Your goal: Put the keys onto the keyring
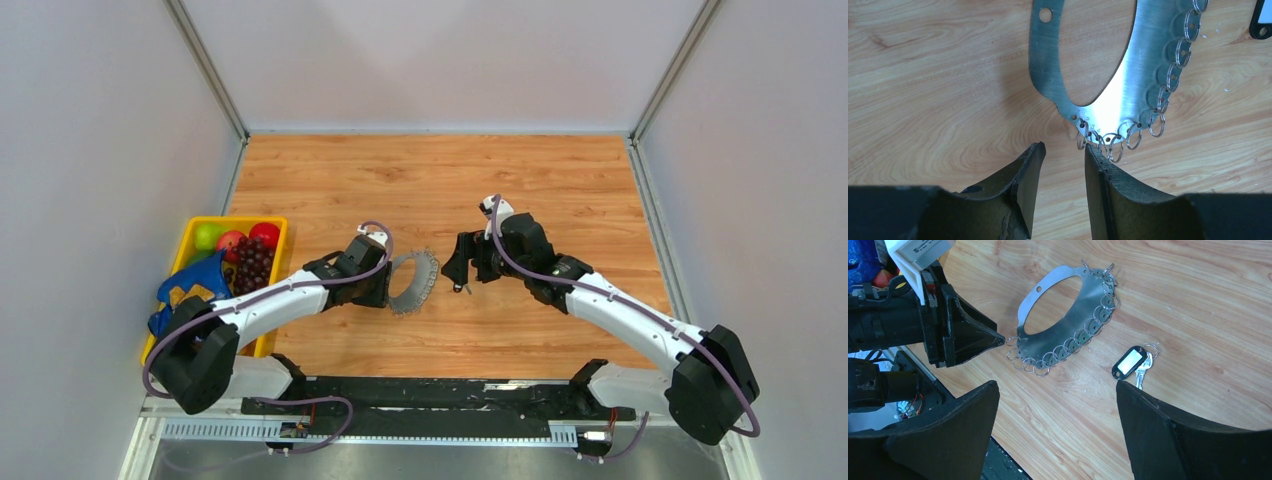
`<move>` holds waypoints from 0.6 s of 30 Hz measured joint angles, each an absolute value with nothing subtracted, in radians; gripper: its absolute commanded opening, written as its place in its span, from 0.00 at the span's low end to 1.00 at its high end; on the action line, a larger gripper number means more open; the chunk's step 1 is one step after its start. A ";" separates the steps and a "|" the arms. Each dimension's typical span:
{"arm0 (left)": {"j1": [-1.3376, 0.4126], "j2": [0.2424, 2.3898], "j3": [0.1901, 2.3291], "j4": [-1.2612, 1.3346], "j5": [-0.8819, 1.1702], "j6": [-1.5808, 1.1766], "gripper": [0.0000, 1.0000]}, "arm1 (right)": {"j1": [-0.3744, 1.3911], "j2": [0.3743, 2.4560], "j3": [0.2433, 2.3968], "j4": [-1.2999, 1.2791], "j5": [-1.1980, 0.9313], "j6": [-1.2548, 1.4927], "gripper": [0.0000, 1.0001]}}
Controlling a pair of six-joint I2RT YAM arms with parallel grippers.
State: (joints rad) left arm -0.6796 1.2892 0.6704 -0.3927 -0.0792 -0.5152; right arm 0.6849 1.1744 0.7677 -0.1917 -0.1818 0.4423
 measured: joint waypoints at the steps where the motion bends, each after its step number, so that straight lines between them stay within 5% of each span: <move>1: -0.680 1.296 0.670 -0.388 -0.078 -0.514 0.45 | 0.685 1.176 0.768 -0.192 -0.183 0.442 0.89; 18: -0.682 1.365 0.670 -0.355 -0.046 -0.503 0.38 | 0.686 1.192 0.768 -0.196 -0.200 0.440 0.89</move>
State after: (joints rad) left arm -0.6815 1.3655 0.6704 -0.3553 -0.0463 -0.5026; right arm 0.6861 1.1919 0.7677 -0.1963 -0.2005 0.4404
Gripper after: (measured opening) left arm 0.384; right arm 0.893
